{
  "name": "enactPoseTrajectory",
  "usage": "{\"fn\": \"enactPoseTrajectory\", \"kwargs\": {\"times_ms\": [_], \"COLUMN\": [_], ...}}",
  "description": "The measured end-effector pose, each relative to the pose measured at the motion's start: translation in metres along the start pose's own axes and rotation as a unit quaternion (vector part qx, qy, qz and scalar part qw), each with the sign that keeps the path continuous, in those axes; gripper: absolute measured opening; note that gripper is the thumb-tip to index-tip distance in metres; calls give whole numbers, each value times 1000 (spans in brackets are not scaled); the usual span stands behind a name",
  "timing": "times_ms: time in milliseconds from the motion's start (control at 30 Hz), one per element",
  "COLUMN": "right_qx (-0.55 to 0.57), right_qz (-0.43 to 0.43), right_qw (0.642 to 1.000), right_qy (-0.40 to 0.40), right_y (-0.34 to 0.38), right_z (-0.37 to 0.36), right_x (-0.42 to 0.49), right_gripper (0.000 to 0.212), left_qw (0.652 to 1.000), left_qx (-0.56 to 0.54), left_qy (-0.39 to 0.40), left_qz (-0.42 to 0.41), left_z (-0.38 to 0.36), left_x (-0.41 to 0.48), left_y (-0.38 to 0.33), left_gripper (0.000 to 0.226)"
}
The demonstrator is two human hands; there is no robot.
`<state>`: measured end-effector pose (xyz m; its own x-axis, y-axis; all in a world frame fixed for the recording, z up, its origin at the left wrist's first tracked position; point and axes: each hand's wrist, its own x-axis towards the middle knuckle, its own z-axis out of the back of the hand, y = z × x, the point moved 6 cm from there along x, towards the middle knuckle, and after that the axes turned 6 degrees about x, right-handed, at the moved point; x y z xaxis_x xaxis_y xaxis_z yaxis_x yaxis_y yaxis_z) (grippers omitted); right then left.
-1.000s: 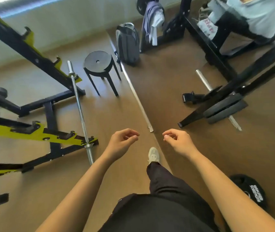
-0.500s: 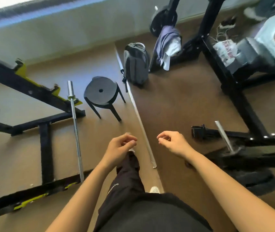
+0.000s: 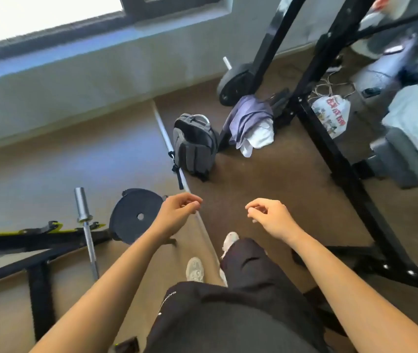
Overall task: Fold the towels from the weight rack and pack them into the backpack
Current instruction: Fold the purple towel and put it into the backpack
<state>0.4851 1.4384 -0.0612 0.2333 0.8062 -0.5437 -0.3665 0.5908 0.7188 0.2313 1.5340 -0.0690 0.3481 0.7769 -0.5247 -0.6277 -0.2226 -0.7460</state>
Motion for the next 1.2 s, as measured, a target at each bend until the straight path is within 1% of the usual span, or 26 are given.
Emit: {"fn": "enactPoseTrajectory", "kwargs": {"times_ms": [133,233,367,433,500,567,633,733,867,900,967,1067,1100,1200], "right_qx": [30,5,-73,-146,-211,-234,-278,-341,-405,-412,-398,-329,-311,-247], "right_qz": [-20,-57,-85,-79,-55,-33,-16,-23,30,41,52,68,76,89], "right_qw": [999,998,993,986,976,971,960,940,914,910,915,940,946,965], "right_qy": [-2,11,34,30,1,-36,-41,-14,-19,-21,-32,-58,-59,-25], "right_y": [9,6,3,7,14,21,20,10,19,24,33,46,51,69], "right_z": [35,59,92,112,132,147,152,152,153,155,162,181,187,202], "right_x": [115,216,351,407,455,491,520,548,557,556,550,532,523,492], "right_gripper": [12,12,16,17,26,38,42,31,8,8,11,10,10,7], "left_qw": [1000,999,993,990,987,985,985,985,987,987,988,991,993,999], "left_qx": [4,-16,-60,-74,-85,-76,-66,-59,-36,-33,-32,-10,5,36], "left_qy": [16,3,-5,1,10,26,36,44,51,56,66,65,55,12], "left_qz": [14,51,105,122,138,151,154,158,150,144,138,116,100,11], "left_z": [9,1,-21,-32,-41,-50,-54,-52,-45,-45,-49,-57,-58,-63], "left_x": [96,163,250,289,325,356,385,422,451,456,462,467,468,472], "left_y": [-32,-54,-77,-83,-85,-86,-86,-92,-111,-115,-123,-133,-137,-156], "left_gripper": [13,14,17,15,15,15,17,19,17,17,15,13,18,53]}}
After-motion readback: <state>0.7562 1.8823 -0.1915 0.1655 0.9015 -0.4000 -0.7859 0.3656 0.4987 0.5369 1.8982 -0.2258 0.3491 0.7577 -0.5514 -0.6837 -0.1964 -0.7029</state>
